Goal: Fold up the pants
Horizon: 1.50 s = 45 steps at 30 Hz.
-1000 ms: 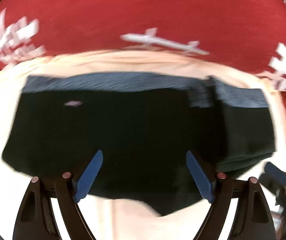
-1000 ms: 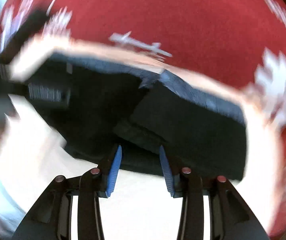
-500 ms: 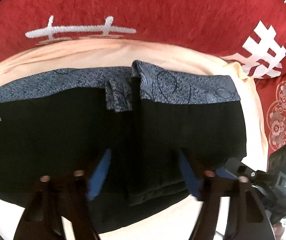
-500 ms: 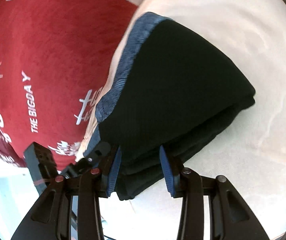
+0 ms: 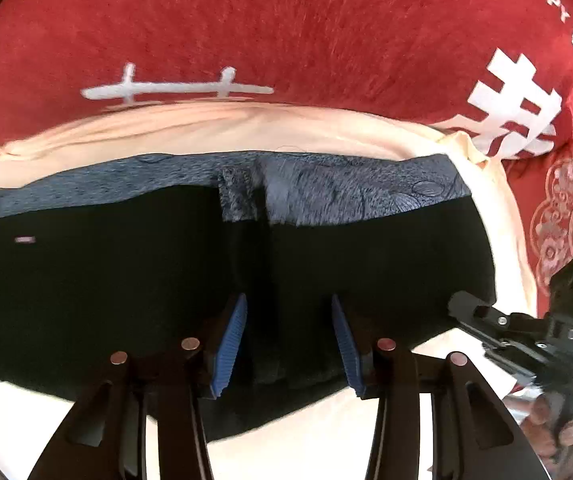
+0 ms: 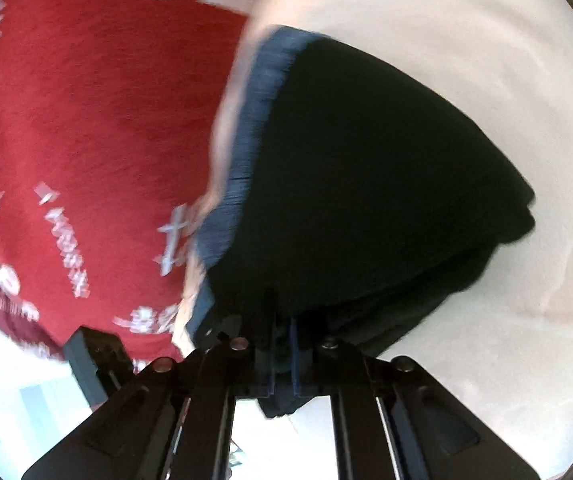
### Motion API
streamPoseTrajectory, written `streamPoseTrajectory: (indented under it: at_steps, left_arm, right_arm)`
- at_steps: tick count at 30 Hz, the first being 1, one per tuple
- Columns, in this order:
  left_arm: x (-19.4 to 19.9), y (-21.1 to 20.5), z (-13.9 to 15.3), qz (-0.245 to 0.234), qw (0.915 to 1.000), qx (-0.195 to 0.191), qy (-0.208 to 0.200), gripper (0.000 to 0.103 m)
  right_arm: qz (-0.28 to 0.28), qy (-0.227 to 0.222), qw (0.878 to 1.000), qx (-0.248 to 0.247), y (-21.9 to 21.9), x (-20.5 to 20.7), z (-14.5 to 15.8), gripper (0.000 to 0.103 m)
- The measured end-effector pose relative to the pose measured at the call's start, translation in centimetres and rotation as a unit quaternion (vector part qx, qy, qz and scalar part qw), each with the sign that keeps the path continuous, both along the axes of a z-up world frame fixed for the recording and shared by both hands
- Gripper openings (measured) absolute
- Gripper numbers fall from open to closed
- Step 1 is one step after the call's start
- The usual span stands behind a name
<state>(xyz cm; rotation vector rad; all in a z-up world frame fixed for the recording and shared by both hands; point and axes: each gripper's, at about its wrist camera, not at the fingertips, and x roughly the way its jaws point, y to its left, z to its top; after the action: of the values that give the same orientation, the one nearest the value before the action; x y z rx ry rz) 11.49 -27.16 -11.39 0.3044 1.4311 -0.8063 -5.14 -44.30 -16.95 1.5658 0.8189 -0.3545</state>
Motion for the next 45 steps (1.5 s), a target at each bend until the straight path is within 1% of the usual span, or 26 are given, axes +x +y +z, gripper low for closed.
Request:
streamPoseTrajectory:
  at_steps: [2,4,7,8,10,11,13,16,17,18,19,21,22,23,25,29,31,32,33,35,37,39,40,42,44,45]
  left_arm:
    - [-0.8,0.5,-0.4,-0.004,0.9998,0.013,-0.013,0.046]
    - [-1.4,1.0,-1.8,-0.003,0.9994,0.032,-0.016,0.046]
    - [-1.4,1.8,-3.6,0.027,0.9993,0.025,0.003,0.046]
    - [-1.4,1.8,-3.5,0.031,0.9992,0.024,0.000,0.048]
    - [-1.3,1.7,-3.0,0.032,0.9986,0.037,-0.018,0.062]
    - [-1.3,1.8,-2.7,0.033,0.9984,0.039,-0.025,0.068]
    - [-1.0,1.9,-1.7,0.029,0.9981,0.040,-0.036,0.069]
    - [-0.2,2.0,0.2,0.025,0.9971,0.039,-0.060,0.069]
    - [0.1,1.8,0.8,0.025,0.9968,0.036,-0.067,0.069]
    - [0.3,1.4,1.2,0.024,0.9966,0.033,-0.072,0.069]
    - [0.6,0.7,1.6,0.022,0.9965,0.028,-0.076,0.069]
    - [0.8,-0.9,1.8,0.018,0.9964,0.023,-0.079,0.069]
    - [0.8,-1.5,1.7,0.015,0.9963,0.021,-0.082,0.069]
    - [0.8,-2.6,1.5,0.011,0.9962,0.020,-0.084,0.069]
    - [0.6,-4.6,0.9,0.007,0.9968,0.012,-0.078,0.069]
    - [-0.3,-7.8,-0.7,-0.004,0.9976,0.006,-0.069,0.069]
    - [-0.5,-8.7,-1.8,-0.012,0.9967,0.019,-0.078,0.069]
    - [-0.7,-8.8,-2.2,-0.014,0.9963,0.028,-0.080,0.069]
    - [-0.6,-8.7,-2.6,-0.013,0.9960,0.036,-0.081,0.069]
    - [-0.7,-8.0,-3.1,-0.008,0.9961,0.042,-0.077,0.069]
    - [-1.0,-7.2,-3.7,-0.008,0.9953,0.055,-0.079,0.069]
    - [-1.2,-7.0,-4.5,-0.012,0.9937,0.076,-0.082,0.070]
    - [-1.1,-6.8,-5.0,-0.004,0.9950,0.072,-0.069,0.072]
    - [-1.0,-6.4,-5.0,0.006,0.9958,0.065,-0.065,0.072]
    - [-1.2,-6.6,-4.9,0.002,0.9950,0.072,-0.070,0.072]
    - [-1.4,-6.7,-4.9,0.001,0.9947,0.074,-0.072,0.072]
  right_arm:
    - [0.033,-0.004,0.999,-0.020,0.3,0.4,1.6,0.006]
    - [0.059,0.001,0.998,-0.023,1.0,0.4,2.3,0.006]
    - [0.071,0.032,0.997,-0.015,2.1,0.0,0.4,0.006]
    - [0.070,0.039,0.997,-0.010,1.9,-0.5,-0.3,0.005]
    - [0.064,0.055,0.996,0.001,2.0,-0.8,-2.3,0.005]
    - [0.061,0.051,0.997,0.003,2.0,-0.8,-2.4,0.005]
    - [0.081,0.054,0.995,-0.008,1.7,-0.4,-1.7,0.006]
    - [0.143,0.043,0.988,-0.029,1.2,0.1,0.8,0.022]
    - [0.163,0.034,0.985,-0.043,0.7,0.2,2.1,0.031]
    - [0.173,0.025,0.983,-0.065,0.0,0.1,3.5,0.038]
    - [0.176,0.018,0.980,-0.088,-0.8,-0.2,4.7,0.041]
    - [0.169,0.023,0.973,-0.158,-3.4,-0.7,7.0,0.051]
    - [0.159,0.036,0.969,-0.186,-5.0,-0.9,7.4,0.051]
    - [0.151,0.046,0.968,-0.196,-6.5,-0.8,7.3,0.051]
    - [0.137,0.062,0.970,-0.193,-9.1,-0.5,5.9,0.051]
    - [0.127,0.059,0.978,-0.153,-12.1,0.1,2.2,0.050]
    - [0.117,0.050,0.983,-0.129,-12.9,0.8,0.4,0.045]
    - [0.106,0.040,0.987,-0.109,-13.4,0.8,-0.4,0.042]
    - [0.095,0.026,0.992,-0.084,-13.7,0.9,-1.2,0.035]
    - [0.085,0.027,0.994,-0.058,-13.9,0.7,-2.2,0.031]
    - [0.094,0.018,0.994,-0.049,-13.9,0.8,-1.7,0.029]
    - [0.119,0.008,0.991,-0.060,-13.5,1.3,-0.5,0.029]
    - [0.134,0.014,0.988,-0.074,-13.3,1.7,0.1,0.029]
    - [0.162,0.054,0.978,-0.117,-12.9,2.9,0.6,0.029]
    - [0.181,0.101,0.967,-0.152,-12.5,4.0,-0.2,0.029]
    - [0.184,0.109,0.963,-0.162,-12.3,4.4,-0.4,0.030]
